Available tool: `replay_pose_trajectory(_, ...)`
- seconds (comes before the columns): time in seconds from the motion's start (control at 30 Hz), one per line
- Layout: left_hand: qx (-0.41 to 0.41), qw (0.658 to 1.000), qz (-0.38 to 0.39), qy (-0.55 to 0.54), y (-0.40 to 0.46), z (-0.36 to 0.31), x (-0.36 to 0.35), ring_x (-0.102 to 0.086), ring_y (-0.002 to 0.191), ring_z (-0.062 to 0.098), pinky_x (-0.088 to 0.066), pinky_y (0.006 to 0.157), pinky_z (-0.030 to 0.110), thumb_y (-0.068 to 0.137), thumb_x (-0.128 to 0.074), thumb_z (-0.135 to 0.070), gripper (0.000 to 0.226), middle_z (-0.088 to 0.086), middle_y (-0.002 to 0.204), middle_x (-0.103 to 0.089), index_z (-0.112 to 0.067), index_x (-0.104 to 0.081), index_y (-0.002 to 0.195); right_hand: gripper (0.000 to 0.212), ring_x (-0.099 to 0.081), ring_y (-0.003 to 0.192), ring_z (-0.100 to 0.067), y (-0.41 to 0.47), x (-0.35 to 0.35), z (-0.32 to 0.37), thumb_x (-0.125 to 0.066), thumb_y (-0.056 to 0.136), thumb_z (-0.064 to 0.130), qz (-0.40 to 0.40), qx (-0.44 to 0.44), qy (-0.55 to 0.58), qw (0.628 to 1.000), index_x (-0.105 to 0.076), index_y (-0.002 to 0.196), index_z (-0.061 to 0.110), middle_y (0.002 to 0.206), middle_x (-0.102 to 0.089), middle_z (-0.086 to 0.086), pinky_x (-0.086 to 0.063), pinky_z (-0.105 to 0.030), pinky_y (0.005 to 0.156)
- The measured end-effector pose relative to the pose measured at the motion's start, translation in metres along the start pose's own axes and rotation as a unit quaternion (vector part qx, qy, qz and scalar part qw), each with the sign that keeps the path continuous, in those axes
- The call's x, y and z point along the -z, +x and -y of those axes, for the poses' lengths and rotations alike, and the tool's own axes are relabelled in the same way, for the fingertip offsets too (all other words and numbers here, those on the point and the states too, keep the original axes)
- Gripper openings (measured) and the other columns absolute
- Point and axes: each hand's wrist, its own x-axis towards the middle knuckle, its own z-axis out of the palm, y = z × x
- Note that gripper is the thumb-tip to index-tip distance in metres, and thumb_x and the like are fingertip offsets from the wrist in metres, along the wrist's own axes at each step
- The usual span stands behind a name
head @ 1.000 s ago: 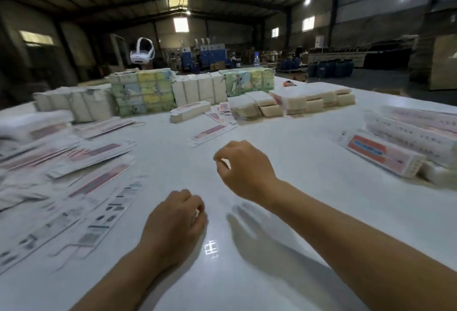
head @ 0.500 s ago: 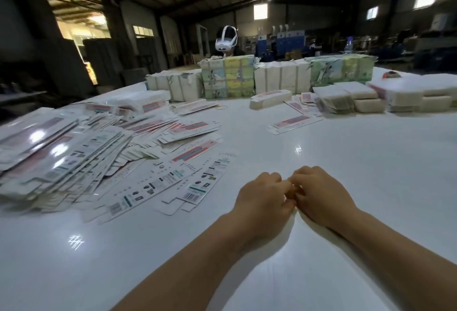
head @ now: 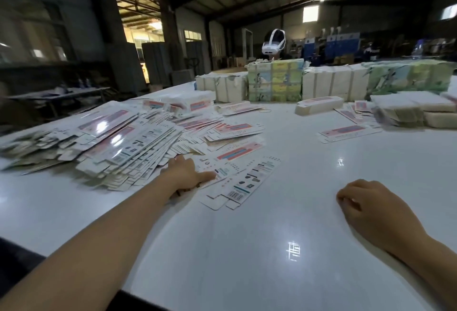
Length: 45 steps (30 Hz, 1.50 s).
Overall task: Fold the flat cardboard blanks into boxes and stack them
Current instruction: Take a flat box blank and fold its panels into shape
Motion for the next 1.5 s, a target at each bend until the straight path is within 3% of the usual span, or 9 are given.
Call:
replay_pose_trajectory(0.23,-0.006,0.991,-0.03,-0.13,-0.002,0.001,-0.001,-0.047,0.065,0.017,-0.037,0.062,0.027,0.069,-0.067,-0.067,0.056,0.006,0.07,-0.053,-0.012,-0.055,0.075,0.02,-0.049,0.093,-0.016,-0.001,0.001,0.001,-0.052,0.091,0.016,0.001,-0.006,-0.002,1.0,-0.071,0.09,0.022,0.101,-0.063,0.008,-0.045,-0.035,0.074)
replay_pose_trajectory(0.4,0.016,0.97,0.016,-0.244,-0.008,-0.001,0.011,-0.058,0.074,0.022,-0.045,0.058,0.034,0.066,-0.082,-0.048,0.09,0.01,0.084,-0.059,0.009,-0.044,0.125,0.022,-0.049,0.094,-0.016,-0.004,0.002,0.002,-0.05,0.092,0.015,0.004,-0.003,-0.004,1.0,-0.071,0.092,0.022,0.103,-0.063,0.007,-0.044,-0.034,0.075)
replay_pose_trajectory(0.63,-0.183,0.976,-0.102,-0.067,-0.053,-0.071,0.053,-0.042,0.062,0.014,-0.029,0.053,0.027,0.082,-0.062,-0.024,0.027,-0.004,0.072,-0.049,-0.023,-0.039,0.07,0.024,-0.049,0.096,-0.016,-0.004,0.005,0.006,-0.047,0.093,0.016,0.016,0.0,0.006,1.0,-0.07,0.098,0.021,0.105,-0.063,0.006,-0.042,-0.03,0.076)
replay_pose_trajectory(0.83,-0.414,0.879,-0.235,-0.011,-0.114,-0.17,0.021,-0.045,0.076,0.032,-0.029,0.063,0.034,0.088,-0.046,-0.012,0.009,0.007,0.106,-0.045,-0.017,-0.04,0.091,0.023,-0.055,0.096,-0.025,-0.002,0.011,0.01,-0.047,0.089,0.016,0.021,-0.004,0.009,1.0,-0.069,0.086,0.012,0.099,-0.065,-0.004,-0.047,-0.034,0.078)
replay_pose_trajectory(1.03,-0.42,0.874,-0.24,-0.049,-0.118,-0.201,-0.033,-0.045,0.099,0.027,-0.029,0.075,0.034,0.082,-0.058,-0.033,0.029,0.005,0.12,-0.044,-0.02,-0.04,0.1,0.029,-0.055,0.108,-0.03,0.0,0.007,0.005,-0.046,0.092,0.011,0.011,-0.021,0.053,0.998,-0.061,0.116,0.013,0.119,-0.063,-0.011,-0.04,-0.03,0.08)
replay_pose_trajectory(1.23,-0.444,0.844,-0.245,-0.178,-0.117,-0.196,-0.037,-0.036,0.087,0.018,-0.015,0.07,0.03,0.073,-0.069,-0.046,0.039,-0.008,0.088,-0.042,-0.024,-0.037,0.081,0.02,-0.065,0.094,-0.032,-0.002,0.014,-0.004,-0.064,0.08,0.002,-0.018,-0.015,0.126,0.992,-0.069,0.099,0.005,0.102,-0.07,-0.012,-0.045,-0.024,0.067)
replay_pose_trajectory(1.3,-0.445,0.839,-0.246,-0.192,-0.113,-0.193,-0.036,-0.033,0.083,0.015,-0.019,0.073,0.03,0.072,-0.07,-0.05,0.041,-0.007,0.09,-0.046,-0.024,-0.04,0.085,0.02,-0.069,0.08,-0.028,0.001,0.022,-0.007,-0.064,0.077,-0.006,-0.062,-0.115,0.352,0.927,-0.071,0.094,0.001,0.089,-0.072,-0.013,-0.056,-0.028,0.062)
replay_pose_trajectory(1.43,-0.441,0.854,-0.22,-0.169,-0.106,-0.183,-0.031,-0.047,0.097,0.021,-0.028,0.084,0.032,0.072,-0.071,-0.054,0.065,0.0,0.118,-0.057,-0.022,-0.045,0.123,0.029,-0.064,0.062,-0.028,0.002,0.045,-0.015,-0.035,0.089,0.002,0.015,-0.284,0.732,0.619,-0.061,0.099,-0.001,0.062,-0.064,-0.011,-0.06,-0.039,0.061)
replay_pose_trajectory(1.5,-0.444,0.856,-0.213,-0.155,-0.107,-0.182,-0.031,-0.047,0.109,0.023,-0.029,0.089,0.032,0.073,-0.07,-0.054,0.08,0.002,0.13,-0.053,-0.02,-0.037,0.137,0.022,-0.068,0.068,-0.032,-0.001,0.048,-0.012,-0.052,0.087,0.019,0.078,-0.267,0.754,0.595,-0.062,0.097,0.003,0.071,-0.066,-0.012,-0.06,-0.043,0.06)
